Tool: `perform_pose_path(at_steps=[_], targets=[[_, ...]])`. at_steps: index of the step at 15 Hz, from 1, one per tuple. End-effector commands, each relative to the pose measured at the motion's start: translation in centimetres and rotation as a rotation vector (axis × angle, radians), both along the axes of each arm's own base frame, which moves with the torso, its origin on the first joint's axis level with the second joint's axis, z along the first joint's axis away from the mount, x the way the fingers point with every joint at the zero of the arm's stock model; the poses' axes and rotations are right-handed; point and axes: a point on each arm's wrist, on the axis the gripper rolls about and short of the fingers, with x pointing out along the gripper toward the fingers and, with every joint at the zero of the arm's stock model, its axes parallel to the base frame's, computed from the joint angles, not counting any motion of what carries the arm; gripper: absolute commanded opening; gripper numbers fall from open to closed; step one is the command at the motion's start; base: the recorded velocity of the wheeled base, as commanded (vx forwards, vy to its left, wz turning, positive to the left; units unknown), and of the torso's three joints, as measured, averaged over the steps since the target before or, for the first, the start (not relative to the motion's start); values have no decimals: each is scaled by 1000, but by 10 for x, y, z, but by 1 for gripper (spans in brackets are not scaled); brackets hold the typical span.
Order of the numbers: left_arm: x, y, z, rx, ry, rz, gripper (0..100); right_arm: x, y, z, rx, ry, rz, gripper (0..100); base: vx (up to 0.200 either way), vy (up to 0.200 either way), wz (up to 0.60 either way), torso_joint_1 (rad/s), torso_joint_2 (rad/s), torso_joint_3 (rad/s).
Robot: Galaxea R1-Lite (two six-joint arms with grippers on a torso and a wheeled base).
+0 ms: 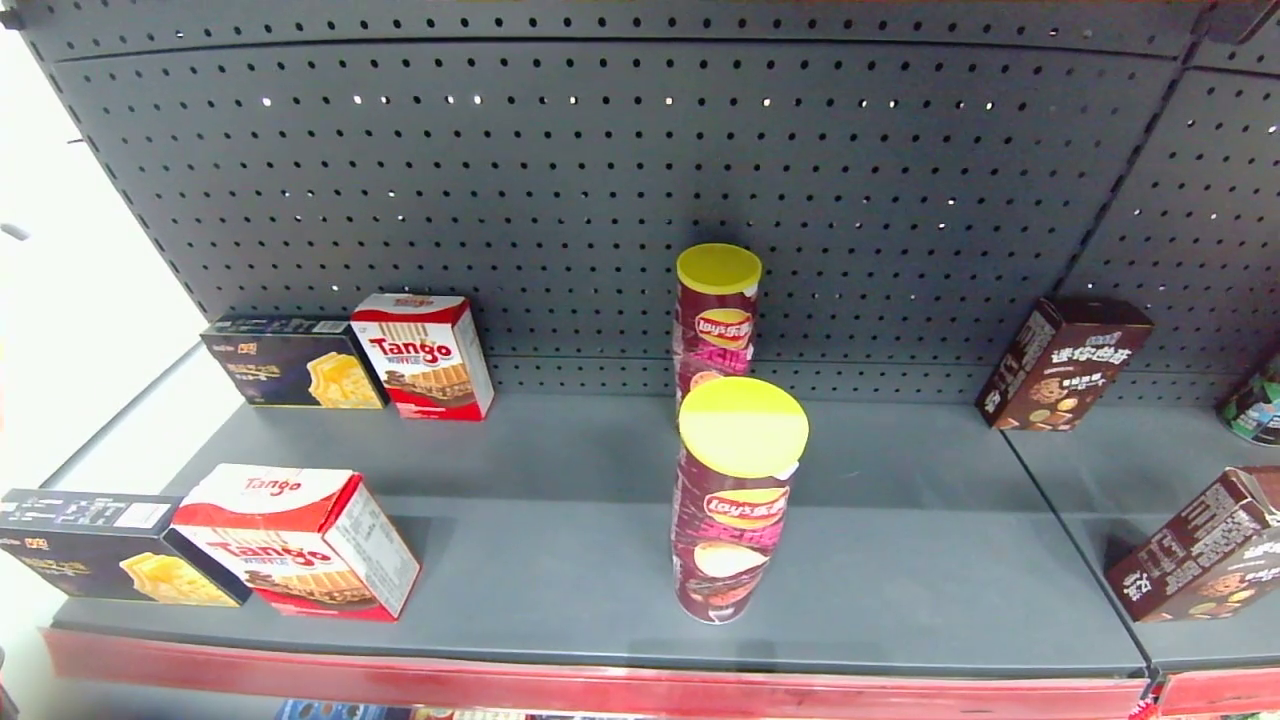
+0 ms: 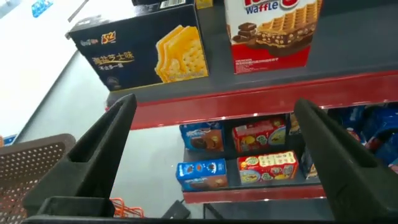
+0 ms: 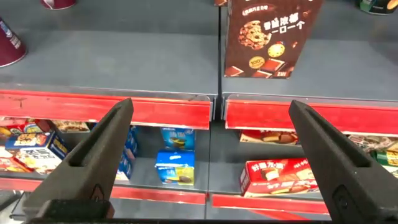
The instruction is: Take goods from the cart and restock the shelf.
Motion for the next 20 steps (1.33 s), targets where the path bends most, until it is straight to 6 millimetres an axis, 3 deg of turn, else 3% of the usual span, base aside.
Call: perform_pose_path(at_steps=[1,4,5,7,8,14,17,20], targets=[[5,-3,2,30,68,71,100,0,0,0,0,1,1,100,0,0,0,0,0,0],[13,-11,3,-18,201,327,100,0,0,0,0,3,1,100,0,0,0,0,0,0],[17,-14,2,-64,238,332,100,0,0,0,0,3,1,100,0,0,0,0,0,0],[15,-25,-5,-152,224,49,100,0,0,0,0,3,1,100,0,0,0,0,0,0],[10,-26,-7,-117,175,-16,100,0,0,0,0,3,1,100,0,0,0,0,0,0],[4,-25,-7,-100,80,68,100,0,0,0,0,1,1,100,0,0,0,0,0,0],[0,-23,-8,-114,34,-58,100,0,0,0,0,1,1,100,0,0,0,0,0,0],[-2,-24,-9,-137,9,-29,100,0,0,0,0,3,1,100,0,0,0,0,0,0]])
